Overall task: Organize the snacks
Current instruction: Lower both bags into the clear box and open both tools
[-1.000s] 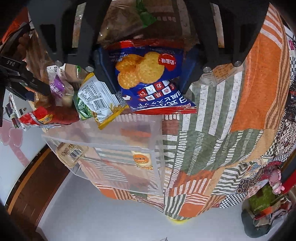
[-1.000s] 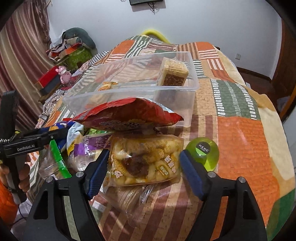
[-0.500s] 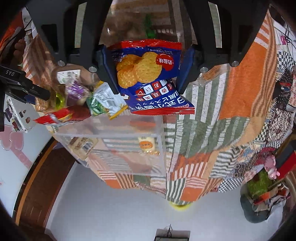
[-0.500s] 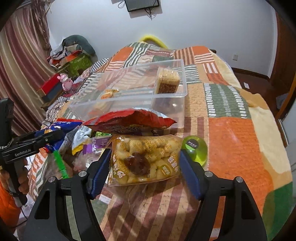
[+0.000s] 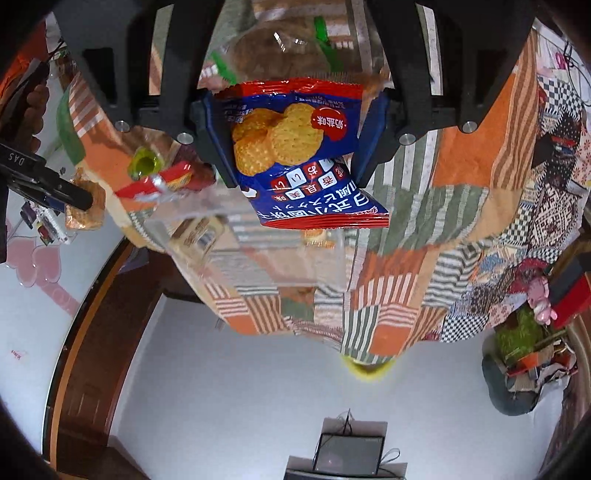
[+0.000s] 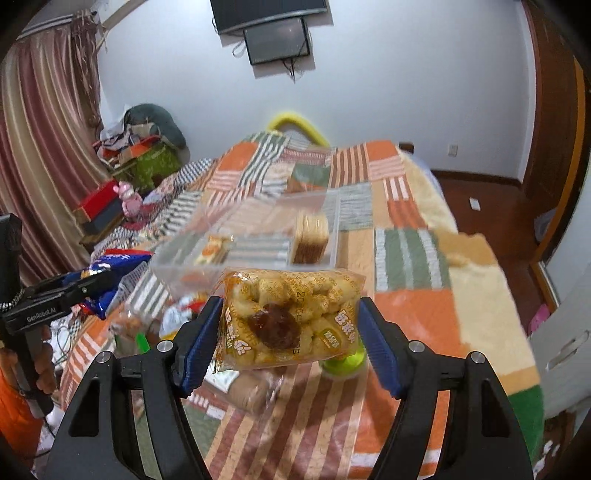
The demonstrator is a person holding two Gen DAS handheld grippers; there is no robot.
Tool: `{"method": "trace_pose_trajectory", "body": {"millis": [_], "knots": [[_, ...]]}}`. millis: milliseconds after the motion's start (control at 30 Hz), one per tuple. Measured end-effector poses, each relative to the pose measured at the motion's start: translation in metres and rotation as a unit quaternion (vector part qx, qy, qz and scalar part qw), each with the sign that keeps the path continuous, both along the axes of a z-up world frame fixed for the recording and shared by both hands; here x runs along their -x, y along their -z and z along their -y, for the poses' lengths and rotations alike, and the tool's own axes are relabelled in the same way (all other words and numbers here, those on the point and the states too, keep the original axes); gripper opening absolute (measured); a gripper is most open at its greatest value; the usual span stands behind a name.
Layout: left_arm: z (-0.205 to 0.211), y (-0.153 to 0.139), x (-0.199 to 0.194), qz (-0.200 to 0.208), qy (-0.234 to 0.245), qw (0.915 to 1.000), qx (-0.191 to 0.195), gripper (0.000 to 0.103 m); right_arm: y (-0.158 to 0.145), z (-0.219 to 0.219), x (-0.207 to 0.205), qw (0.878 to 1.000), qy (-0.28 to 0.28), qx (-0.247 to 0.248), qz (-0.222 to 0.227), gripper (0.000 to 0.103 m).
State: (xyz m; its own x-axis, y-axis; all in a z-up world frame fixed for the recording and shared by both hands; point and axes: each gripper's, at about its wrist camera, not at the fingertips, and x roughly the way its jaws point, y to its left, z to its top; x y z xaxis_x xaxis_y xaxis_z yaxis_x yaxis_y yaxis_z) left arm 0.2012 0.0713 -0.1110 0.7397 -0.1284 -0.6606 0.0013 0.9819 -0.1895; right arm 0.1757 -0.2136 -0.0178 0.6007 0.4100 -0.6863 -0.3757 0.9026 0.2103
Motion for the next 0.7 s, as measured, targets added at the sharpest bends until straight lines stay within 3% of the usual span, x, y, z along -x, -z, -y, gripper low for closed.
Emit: {"method": "trace_pose_trajectory", "body": {"millis": [400, 700], "knots": [[0.008, -0.013, -0.041, 0.021, 0.011, 0.9997, -0.011, 0.061, -0.014, -0.040, -0.034, 0.999, -0.022, 0.001, 0.042, 0.069], [0.007, -0.005, -0.083, 0.002, 0.013, 0.9999, -0.008, 0.061, 0.000, -0.078, -0.065, 0.997, -0.054, 0.035, 0.031, 0.069]]}}
